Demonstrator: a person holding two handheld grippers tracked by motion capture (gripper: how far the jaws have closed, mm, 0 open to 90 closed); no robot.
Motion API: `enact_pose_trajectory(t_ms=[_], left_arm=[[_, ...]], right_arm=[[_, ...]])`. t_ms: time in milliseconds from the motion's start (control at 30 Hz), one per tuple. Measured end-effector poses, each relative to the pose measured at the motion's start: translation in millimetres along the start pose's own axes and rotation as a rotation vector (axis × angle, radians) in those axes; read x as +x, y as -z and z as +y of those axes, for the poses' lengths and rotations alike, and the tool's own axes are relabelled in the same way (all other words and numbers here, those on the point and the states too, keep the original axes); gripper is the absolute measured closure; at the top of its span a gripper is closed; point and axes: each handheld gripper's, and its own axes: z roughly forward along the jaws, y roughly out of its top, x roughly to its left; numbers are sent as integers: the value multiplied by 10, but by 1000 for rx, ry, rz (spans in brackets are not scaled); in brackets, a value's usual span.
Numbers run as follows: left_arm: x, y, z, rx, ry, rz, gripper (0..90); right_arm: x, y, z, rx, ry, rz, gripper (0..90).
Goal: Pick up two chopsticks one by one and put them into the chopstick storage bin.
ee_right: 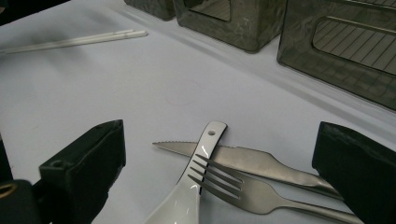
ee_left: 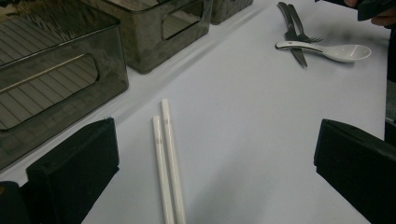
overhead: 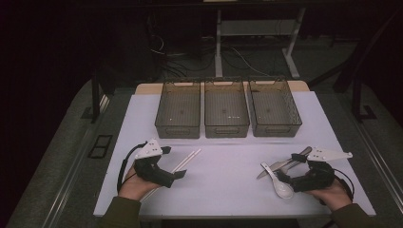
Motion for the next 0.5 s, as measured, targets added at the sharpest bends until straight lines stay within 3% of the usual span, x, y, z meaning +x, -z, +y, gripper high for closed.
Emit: enact_pose_trajectory(t_ms=[500], left_arm=[[73,-41,90,-16,-7,3,0]], right_arm=[[-15,-2,-4,-5,-8,-5,28]])
